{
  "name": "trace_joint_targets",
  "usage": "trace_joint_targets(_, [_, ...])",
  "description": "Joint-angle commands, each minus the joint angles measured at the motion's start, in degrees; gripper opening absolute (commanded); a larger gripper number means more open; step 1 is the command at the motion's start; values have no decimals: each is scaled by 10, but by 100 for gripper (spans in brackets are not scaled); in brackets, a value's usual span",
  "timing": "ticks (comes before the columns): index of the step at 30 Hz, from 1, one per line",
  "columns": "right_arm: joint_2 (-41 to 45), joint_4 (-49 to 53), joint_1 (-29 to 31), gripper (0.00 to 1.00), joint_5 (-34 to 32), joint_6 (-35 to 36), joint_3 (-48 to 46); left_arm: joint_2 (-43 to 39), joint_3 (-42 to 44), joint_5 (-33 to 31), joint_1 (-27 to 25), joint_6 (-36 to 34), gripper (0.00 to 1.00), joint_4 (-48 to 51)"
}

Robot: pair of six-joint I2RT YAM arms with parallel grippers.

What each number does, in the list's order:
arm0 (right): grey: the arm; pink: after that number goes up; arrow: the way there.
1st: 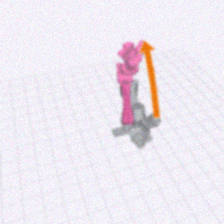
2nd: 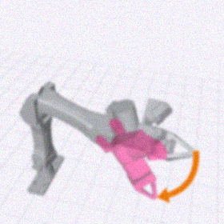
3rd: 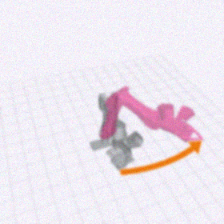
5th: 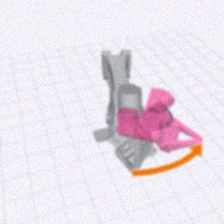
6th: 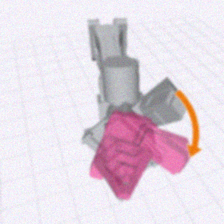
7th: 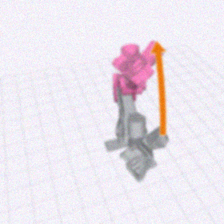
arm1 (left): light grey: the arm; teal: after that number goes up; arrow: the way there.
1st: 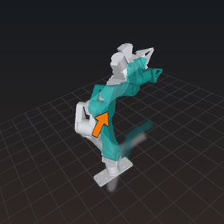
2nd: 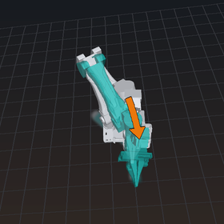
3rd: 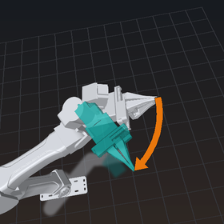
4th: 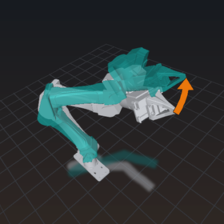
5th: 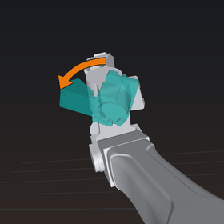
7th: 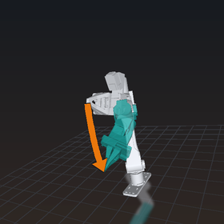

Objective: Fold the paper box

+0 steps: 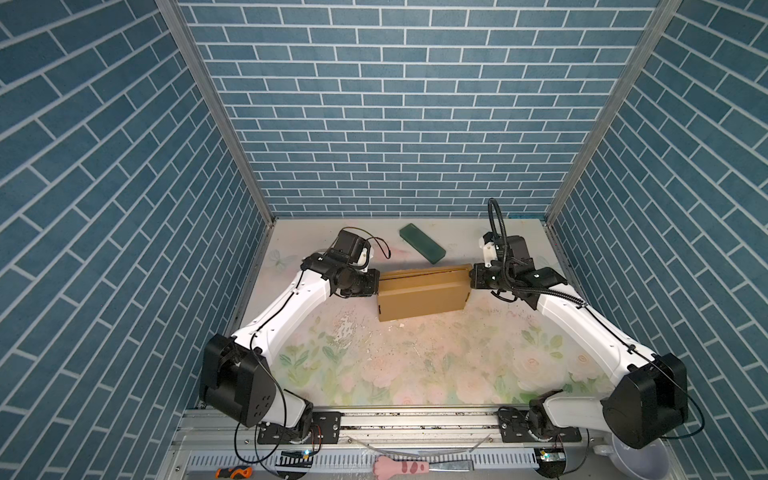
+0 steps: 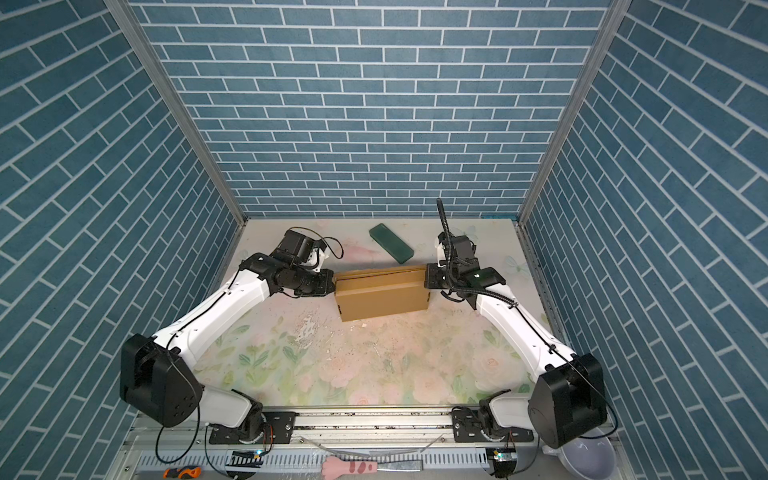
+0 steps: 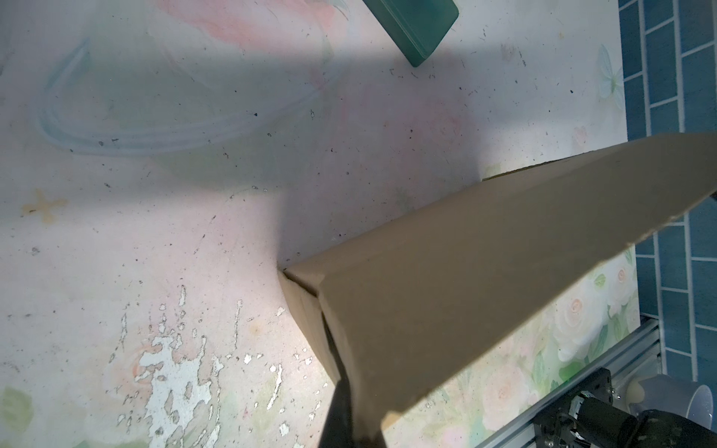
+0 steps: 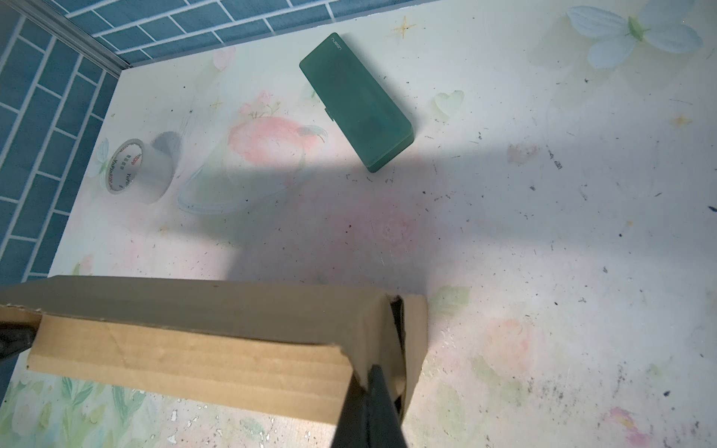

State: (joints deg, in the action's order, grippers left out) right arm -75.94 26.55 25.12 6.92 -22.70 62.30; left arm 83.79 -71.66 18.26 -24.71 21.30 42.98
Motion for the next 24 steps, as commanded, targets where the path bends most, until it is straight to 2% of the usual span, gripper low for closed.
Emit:
trace_joint_targets(1, [-5, 79, 3, 0, 10, -6, 3, 12, 22, -20, -5, 12, 0, 27])
trace_joint_targets(8, [-13, 71, 4, 0, 0, -23, -21, -1, 17, -18, -14, 49, 2, 10])
trace_joint_targets(9, [-12, 70, 4, 0, -3, -23, -25, -3, 13, -16, -14, 52, 4, 11])
trace_joint_targets(12, [-12, 72, 4, 0, -8, -19, -26, -7, -8, -17, -14, 50, 20, 30])
trace_joint_targets(15, [-13, 71, 4, 0, -9, -17, -26, -17, -32, -32, -7, 32, 24, 60])
trace_joint_targets(19, [-16, 69, 4, 0, -7, -16, -28, -31, -45, -19, 1, 29, 31, 63])
trace_joint_targets(22, [-16, 69, 4, 0, -7, -15, -26, -31, -50, -9, 1, 31, 32, 58])
trace_joint_targets(24, [-17, 69, 4, 0, -7, -15, -26, -26, -54, -8, 1, 26, 28, 60])
